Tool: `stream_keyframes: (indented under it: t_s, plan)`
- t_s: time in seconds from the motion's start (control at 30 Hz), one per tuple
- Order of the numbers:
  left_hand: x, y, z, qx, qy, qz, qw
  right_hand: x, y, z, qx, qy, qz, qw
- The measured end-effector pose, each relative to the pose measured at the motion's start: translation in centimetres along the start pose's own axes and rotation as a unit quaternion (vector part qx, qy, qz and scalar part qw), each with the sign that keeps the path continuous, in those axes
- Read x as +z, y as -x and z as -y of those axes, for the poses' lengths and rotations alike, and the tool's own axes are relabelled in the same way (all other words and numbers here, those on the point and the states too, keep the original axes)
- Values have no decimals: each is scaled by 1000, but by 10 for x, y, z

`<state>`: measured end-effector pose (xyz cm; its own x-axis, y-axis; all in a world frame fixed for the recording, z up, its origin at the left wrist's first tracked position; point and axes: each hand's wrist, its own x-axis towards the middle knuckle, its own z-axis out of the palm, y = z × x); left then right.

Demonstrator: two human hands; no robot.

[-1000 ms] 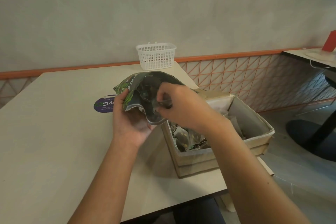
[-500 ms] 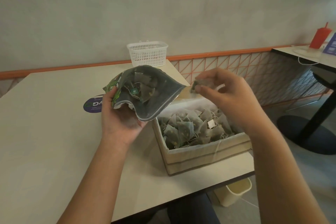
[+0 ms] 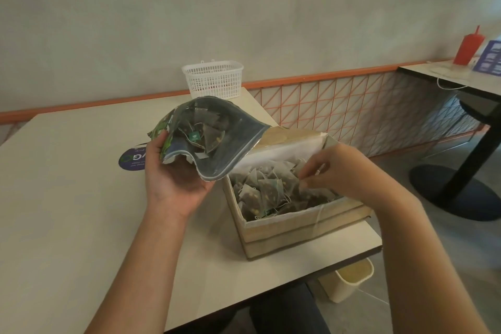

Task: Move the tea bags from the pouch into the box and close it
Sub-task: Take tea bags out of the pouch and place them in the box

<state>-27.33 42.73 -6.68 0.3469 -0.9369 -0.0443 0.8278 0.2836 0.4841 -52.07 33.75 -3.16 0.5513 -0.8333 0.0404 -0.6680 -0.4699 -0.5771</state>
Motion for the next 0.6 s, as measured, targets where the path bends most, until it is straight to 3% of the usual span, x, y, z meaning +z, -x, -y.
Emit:
stream_keyframes:
  t_s: [0.13, 0.3, 0.37, 0.5, 0.6]
  plan:
    - [0, 1, 0, -2, -3, -7, 1000, 7, 0, 6, 2, 32, 24, 999]
    - [-2, 0, 0, 0, -7, -2, 1000, 11, 2, 46, -117, -86, -105, 984]
    - [-2, -1, 0, -4, -8, 0, 1000, 16, 3, 69, -181, -112, -116, 970]
    - [2, 4, 0, -3, -26, 6, 1000, 39, -13, 103, -253, -46, -96, 962]
    - [4, 8, 0, 4, -17, -8, 1000, 59, -33, 117, -251, 65, -108, 960]
